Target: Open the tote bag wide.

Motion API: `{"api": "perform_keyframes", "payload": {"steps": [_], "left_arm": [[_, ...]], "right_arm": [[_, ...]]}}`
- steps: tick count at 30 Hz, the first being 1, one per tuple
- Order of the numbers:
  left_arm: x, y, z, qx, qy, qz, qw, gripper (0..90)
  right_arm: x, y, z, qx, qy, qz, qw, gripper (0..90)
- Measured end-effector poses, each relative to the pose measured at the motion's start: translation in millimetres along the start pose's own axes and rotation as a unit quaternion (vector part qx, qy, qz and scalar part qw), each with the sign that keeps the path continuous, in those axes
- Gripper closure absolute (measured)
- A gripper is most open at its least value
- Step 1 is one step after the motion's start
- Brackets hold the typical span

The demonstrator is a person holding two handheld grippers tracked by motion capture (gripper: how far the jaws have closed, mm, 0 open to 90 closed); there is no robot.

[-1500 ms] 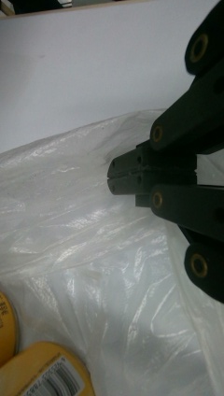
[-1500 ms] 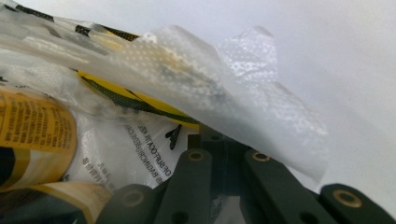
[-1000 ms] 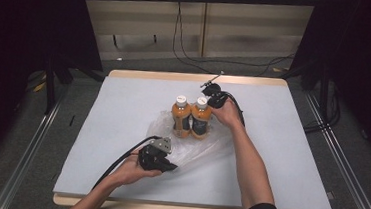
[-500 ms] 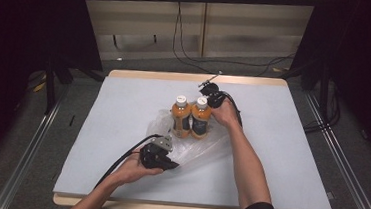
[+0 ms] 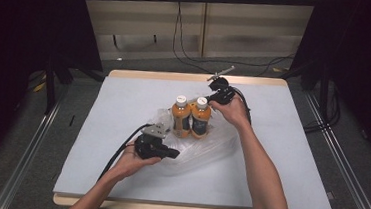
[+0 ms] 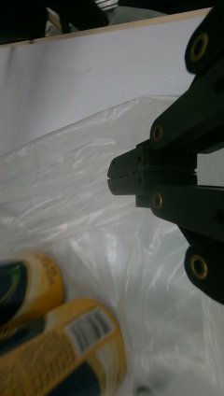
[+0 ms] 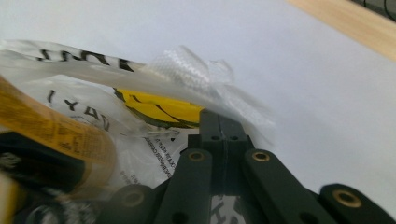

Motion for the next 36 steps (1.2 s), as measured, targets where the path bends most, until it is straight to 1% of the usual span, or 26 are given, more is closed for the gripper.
{"api": "perform_keyframes", "payload": {"steps": [3, 4, 6, 9, 11, 12, 13, 15, 16, 18, 19, 20, 22, 23, 24, 26, 27, 28, 29, 30, 31, 32, 33, 34, 35, 36], "left_arm": [[-8.5, -5.3, -4.4, -0.007, 0.019, -0.009, 0.9998, 90.0], [-10.4, -7.9, -6.0, -0.016, 0.033, -0.012, 0.9993, 90.0], [-13.4, -14.0, -7.8, -0.02, 0.038, -0.024, 0.9988, 90.0], [-18.0, -26.5, -9.8, -0.041, 0.057, -0.047, 0.9964, 89.8], [-20.7, -33.0, -10.2, -0.048, 0.064, -0.064, 0.9948, 89.8], [-22.9, -37.6, -10.0, -0.058, 0.072, -0.063, 0.9937, 89.8], [-24.0, -40.0, -9.8, -0.061, 0.078, -0.067, 0.9928, 89.8], [-27.0, -46.0, -9.3, -0.066, 0.078, -0.087, 0.9909, 89.8], [-28.9, -48.8, -8.6, -0.072, 0.082, -0.086, 0.9902, 89.8], [-31.6, -49.5, -8.1, -0.076, 0.093, -0.077, 0.9898, 89.0], [-32.7, -48.5, -7.9, -0.076, 0.095, -0.07, 0.9901, 87.6], [-34.6, -45.9, -8.2, -0.07, 0.095, -0.065, 0.9908, 87.4], [-37.6, -41.6, -8.6, -0.064, 0.098, -0.066, 0.9909, 86.7], [-39.8, -38.6, -8.5, -0.062, 0.102, -0.062, 0.9909, 85.8], [-41.7, -36.4, -8.5, -0.058, 0.105, -0.06, 0.991, 84.4], [-45.2, -31.5, -8.0, -0.055, 0.111, -0.059, 0.9906, 82.4], [-47.6, -29.6, -7.5, -0.047, 0.111, -0.052, 0.9913, 80.0], [-49.4, -26.9, -6.4, -0.042, 0.118, -0.049, 0.9909, 78.2], [-50.9, -24.8, -5.3, -0.041, 0.12, -0.052, 0.9905, 76.6], [-53.5, -22.4, -3.3, -0.04, 0.128, -0.059, 0.9893, 74.4], [-55.3, -21.9, -2.1, -0.039, 0.128, -0.065, 0.9888, 70.6], [-57.0, -21.3, -0.6, -0.04, 0.133, -0.069, 0.9879, 66.5], [-58.8, -21.2, 0.9, -0.04, 0.132, -0.069, 0.9881, 65.2], [-60.9, -20.2, 3.1, -0.045, 0.137, -0.076, 0.9866, 63.3], [-62.7, -20.4, 4.6, -0.042, 0.138, -0.08, 0.9863, 58.5], [-65.4, -20.2, 6.8, -0.045, 0.139, -0.088, 0.9854, 55.9]], "right_arm": [[-14.0, 0.3, 1.6, 0.004, 0.017, 0.0, 0.9998, 90.0], [-17.0, 0.0, 2.5, 0.003, 0.021, 0.002, 0.9998, 90.0], [-24.8, -1.2, 5.3, 0.005, 0.031, 0.003, 0.9995, 90.0], [-35.8, -2.8, 11.1, 0.002, 0.042, 0.007, 0.9991, 90.0], [-43.4, -4.1, 15.9, 0.005, 0.048, 0.008, 0.9988, 90.0], [-46.5, -4.4, 18.9, 0.003, 0.052, 0.009, 0.9986, 90.0], [-50.3, -5.8, 22.6, 0.004, 0.055, 0.009, 0.9984, 90.0], [-55.2, -7.6, 28.3, 0.003, 0.055, 0.012, 0.9984, 90.0], [-58.1, -8.3, 31.5, 0.003, 0.057, 0.013, 0.9983, 90.0], [-63.8, -9.6, 37.5, 0.003, 0.066, 0.013, 0.9978, 90.0], [-67.6, -11.0, 41.3, 0.003, 0.071, 0.011, 0.9974, 90.0], [-69.8, -12.1, 43.2, 0.004, 0.071, 0.01, 0.9974, 90.0], [-77.4, -15.3, 48.2, -0.002, 0.077, 0.009, 0.997, 90.0], [-80.2, -16.5, 50.0, -0.003, 0.084, 0.009, 0.9964, 89.9], [-85.4, -18.9, 53.1, -0.002, 0.094, 0.009, 0.9956, 85.9], [-92.7, -22.6, 57.5, -0.002, 0.101, 0.014, 0.9948, 78.6], [-98.4, -25.2, 61.0, 0.001, 0.107, 0.02, 0.994, 72.1], [-102.5, -26.7, 64.5, 0.001, 0.112, 0.026, 0.9934, 61.6], [-106.4, -28.6, 68.4, 0.002, 0.117, 0.03, 0.9927, 55.5], [-109.1, -29.7, 71.6, 0.002, 0.119, 0.034, 0.9923, 51.1], [-114.7, -31.1, 78.4, 0.008, 0.127, 0.041, 0.991, 37.5], [-117.2, -31.5, 81.2, 0.014, 0.129, 0.047, 0.9905, 26.6], [-120.6, -31.9, 84.9, 0.018, 0.128, 0.057, 0.99, 23.2], [-123.6, -32.9, 87.6, 0.02, 0.132, 0.059, 0.9893, 22.6], [-128.3, -34.1, 91.8, 0.018, 0.141, 0.057, 0.9882, 18.0], [-130.5, -34.8, 94.0, 0.021, 0.143, 0.058, 0.9878, 13.6]]}}
Point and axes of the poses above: each handheld gripper's, and its own axes: x roughly forward along the jaws, z roughly out of its underside, y roughly to its right, the point moved 1 cm from there along x, roughly forward along the jaws, and after that the axes turned 12 degrees about -x, right-handed, at the moved point
